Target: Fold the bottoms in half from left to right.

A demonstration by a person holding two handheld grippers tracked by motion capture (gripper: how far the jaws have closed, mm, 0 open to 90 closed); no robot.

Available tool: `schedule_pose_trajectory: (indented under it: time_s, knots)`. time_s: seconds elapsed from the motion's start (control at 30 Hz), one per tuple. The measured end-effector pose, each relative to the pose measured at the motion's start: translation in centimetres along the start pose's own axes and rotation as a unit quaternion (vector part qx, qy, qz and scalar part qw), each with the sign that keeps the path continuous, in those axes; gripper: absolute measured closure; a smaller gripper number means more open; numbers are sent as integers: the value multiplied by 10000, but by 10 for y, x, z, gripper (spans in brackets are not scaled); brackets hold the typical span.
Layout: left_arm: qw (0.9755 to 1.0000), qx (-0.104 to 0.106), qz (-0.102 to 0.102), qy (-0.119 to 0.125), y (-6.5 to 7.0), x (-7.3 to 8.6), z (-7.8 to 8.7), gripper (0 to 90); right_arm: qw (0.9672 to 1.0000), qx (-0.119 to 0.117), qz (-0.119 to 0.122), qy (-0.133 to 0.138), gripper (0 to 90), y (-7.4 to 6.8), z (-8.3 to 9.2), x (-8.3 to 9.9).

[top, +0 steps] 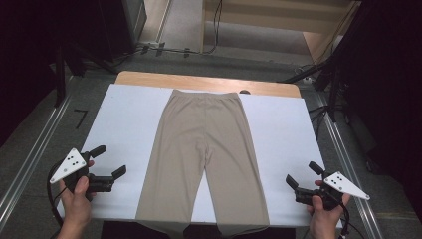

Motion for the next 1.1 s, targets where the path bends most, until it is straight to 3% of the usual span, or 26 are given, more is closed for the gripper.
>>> schedule_pose_trajectory:
  time_s: [0.1,0.17,0.27,0.4,0.57,0.67,0.87,0.97,1.1]
  knots:
    - [9997,189,125,63,5,-8,-3,0,9999,-93,60,-14,0,-4,-1,-1]
    - [9999,164,-27,-9,8,-20,-9,0,9998,-207,56,29,0,-10,-1,-7]
    - [9997,231,-19,44,9,-29,-12,0,9993,-362,57,70,0,-19,-1,-12]
    - [9996,270,-126,15,7,-47,-25,0,9987,-416,275,104,0,-31,1,-16]
    - [9991,338,-228,-149,6,-58,-41,0,9985,-389,305,243,0,-41,3,-22]
    - [9986,465,-178,-159,-1,-69,-57,0,9979,-479,338,286,0,-48,4,-25]
    - [9988,450,-73,-182,-20,-84,-82,0,9944,-806,582,352,0,-63,3,-25]
    - [9989,391,-90,-240,-31,-90,-95,0,9933,-911,659,256,0,-67,2,-22]
    - [9988,389,38,-295,-43,-95,-115,0,9921,-1077,647,46,0,-67,5,-16]
Point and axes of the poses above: each handheld gripper's, and its own axes: z roughly backward along the jaws, x roughly out of its underside, y roughly to its right, the point moved 9 cm from there along -z, roughly forward along the jaws, and after that the axes turned 9 degrees about x, right-handed, at the moved point
